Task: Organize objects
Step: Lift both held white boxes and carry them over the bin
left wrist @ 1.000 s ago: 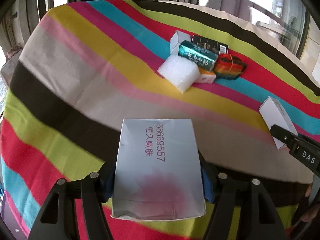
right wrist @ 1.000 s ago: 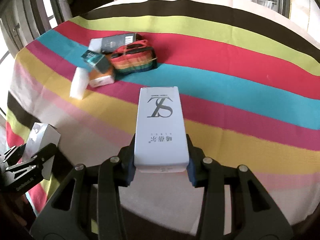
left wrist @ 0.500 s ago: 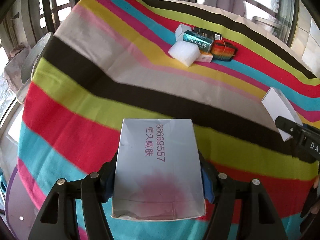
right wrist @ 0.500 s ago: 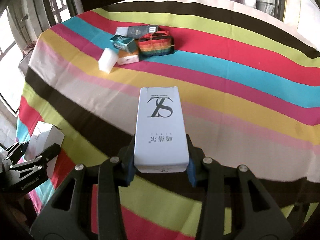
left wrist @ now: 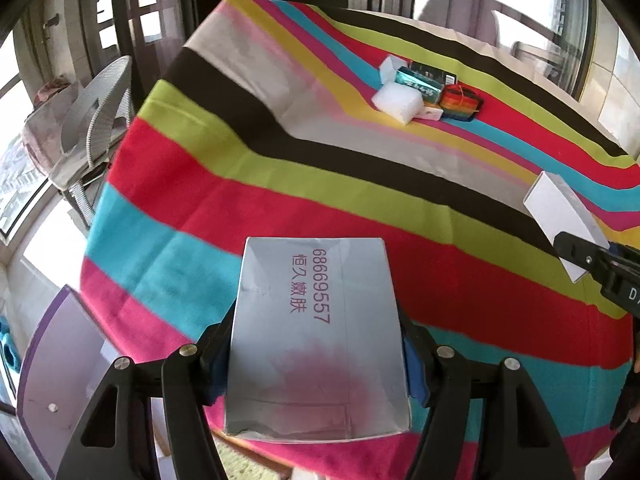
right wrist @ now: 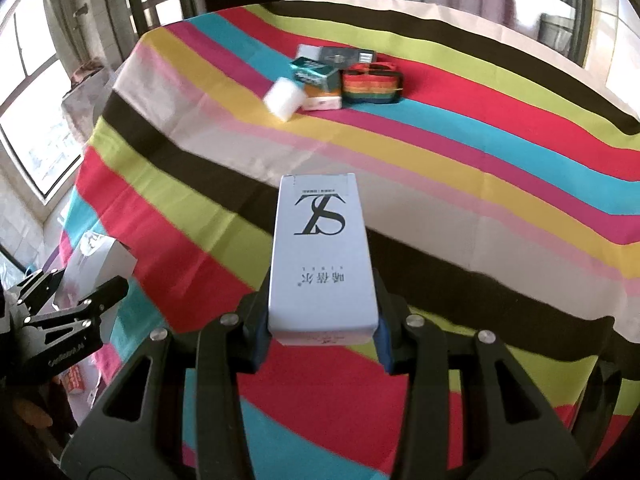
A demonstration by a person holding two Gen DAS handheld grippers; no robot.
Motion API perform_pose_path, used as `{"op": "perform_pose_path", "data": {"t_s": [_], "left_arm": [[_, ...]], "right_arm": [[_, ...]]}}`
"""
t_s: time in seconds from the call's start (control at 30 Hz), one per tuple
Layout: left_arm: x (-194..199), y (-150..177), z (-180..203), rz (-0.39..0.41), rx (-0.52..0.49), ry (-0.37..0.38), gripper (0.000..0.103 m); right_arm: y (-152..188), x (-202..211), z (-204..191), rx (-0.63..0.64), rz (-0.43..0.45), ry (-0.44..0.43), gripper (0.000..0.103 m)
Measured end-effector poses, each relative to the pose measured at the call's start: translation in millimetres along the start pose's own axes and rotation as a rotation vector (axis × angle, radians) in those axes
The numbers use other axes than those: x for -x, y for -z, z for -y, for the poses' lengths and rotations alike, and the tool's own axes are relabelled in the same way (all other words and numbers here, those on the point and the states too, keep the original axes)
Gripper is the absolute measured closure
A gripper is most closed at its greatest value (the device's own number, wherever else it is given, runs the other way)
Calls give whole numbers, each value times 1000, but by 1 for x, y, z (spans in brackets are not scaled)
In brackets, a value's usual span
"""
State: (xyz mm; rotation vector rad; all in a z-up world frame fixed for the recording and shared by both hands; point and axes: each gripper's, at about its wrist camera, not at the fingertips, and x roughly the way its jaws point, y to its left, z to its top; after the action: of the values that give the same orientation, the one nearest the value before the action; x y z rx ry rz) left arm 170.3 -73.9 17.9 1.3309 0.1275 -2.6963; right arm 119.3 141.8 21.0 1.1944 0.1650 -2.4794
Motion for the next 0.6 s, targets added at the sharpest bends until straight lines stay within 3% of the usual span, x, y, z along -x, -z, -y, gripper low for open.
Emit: {"op": "perform_pose_path", "data": {"t_s": [0.6], "left_arm": [[46,43,-67,47,101,-38,35]], "right_arm": [[17,38,-102,196,31,-75,58]]}}
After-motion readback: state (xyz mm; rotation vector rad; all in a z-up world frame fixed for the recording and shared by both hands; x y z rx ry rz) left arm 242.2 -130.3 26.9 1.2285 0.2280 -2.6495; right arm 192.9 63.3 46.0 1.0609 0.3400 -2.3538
